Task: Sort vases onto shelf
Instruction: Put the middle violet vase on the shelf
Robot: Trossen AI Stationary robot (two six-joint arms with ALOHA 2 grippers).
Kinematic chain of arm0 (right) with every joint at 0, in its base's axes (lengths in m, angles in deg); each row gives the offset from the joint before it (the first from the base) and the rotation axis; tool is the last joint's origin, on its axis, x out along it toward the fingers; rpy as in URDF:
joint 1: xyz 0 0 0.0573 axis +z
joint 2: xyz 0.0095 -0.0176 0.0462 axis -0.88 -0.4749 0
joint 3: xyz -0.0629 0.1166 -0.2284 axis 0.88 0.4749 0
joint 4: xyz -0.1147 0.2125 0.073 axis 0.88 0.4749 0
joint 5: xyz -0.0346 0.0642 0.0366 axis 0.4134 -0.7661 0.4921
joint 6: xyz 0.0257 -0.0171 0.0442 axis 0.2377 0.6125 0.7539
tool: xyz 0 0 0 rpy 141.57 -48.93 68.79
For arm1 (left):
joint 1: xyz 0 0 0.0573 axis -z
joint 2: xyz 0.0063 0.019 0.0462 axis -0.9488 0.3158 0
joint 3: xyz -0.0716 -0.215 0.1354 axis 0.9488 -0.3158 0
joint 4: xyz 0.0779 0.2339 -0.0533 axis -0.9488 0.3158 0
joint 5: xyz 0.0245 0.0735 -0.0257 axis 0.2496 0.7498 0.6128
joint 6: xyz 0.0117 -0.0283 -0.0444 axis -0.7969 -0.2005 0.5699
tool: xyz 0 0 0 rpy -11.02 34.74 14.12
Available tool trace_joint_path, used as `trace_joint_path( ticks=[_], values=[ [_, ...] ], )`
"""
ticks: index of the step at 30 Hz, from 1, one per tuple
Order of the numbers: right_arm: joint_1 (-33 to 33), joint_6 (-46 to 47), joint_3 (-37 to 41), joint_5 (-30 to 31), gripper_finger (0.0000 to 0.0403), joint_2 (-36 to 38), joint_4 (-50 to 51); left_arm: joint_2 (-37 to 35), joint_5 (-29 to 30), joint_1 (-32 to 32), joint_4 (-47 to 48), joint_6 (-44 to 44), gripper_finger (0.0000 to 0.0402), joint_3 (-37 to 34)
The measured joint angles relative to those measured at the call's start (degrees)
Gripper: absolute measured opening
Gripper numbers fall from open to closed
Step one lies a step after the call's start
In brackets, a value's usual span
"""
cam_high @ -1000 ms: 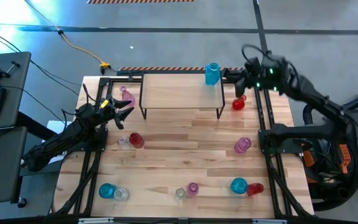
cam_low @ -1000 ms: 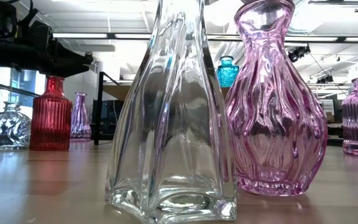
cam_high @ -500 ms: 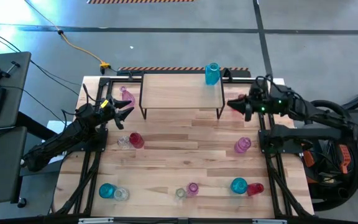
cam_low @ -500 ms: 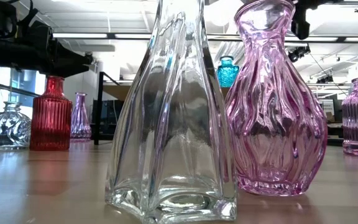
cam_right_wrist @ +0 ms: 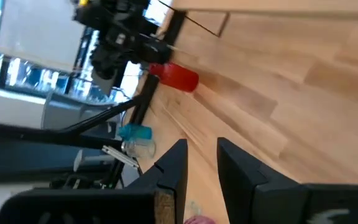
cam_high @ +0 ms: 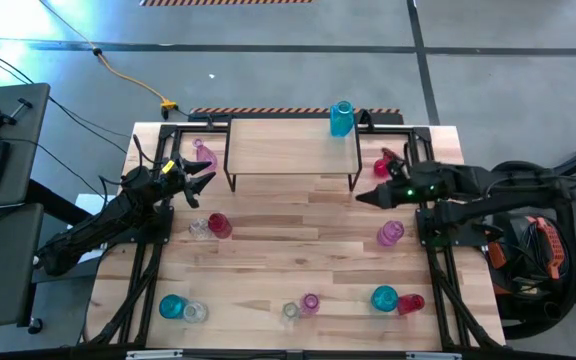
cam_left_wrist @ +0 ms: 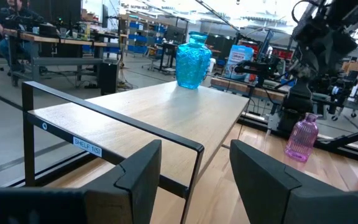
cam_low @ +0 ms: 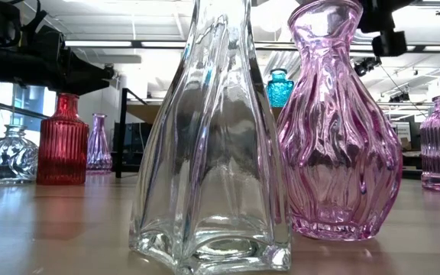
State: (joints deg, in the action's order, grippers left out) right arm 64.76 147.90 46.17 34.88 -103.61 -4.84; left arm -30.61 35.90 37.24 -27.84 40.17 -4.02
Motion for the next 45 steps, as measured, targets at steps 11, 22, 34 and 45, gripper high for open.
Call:
trace_joint_path(
  ticks=[11,22,34,45],
  values=[
    [11.5,16.1,-8.2,7.9,0.0067,-9.8,11.8,0.0,0.0,0.0,0.0,0.0,0.0184,0.0],
    [17.7,26.0,-30.3,10.0,0.0067,-23.1,54.1,0.0,0.0,0.0,0.0,0.0,0.0184,0.0],
    [23.6,39.6,-24.3,10.0,0.0067,-18.8,60.3,0.0,0.0,0.0,0.0,0.0,0.0184,0.0],
    [25.5,46.4,-16.3,8.3,0.0067,-15.8,58.2,0.0,0.0,0.0,0.0,0.0,0.0184,0.0]
  ],
)
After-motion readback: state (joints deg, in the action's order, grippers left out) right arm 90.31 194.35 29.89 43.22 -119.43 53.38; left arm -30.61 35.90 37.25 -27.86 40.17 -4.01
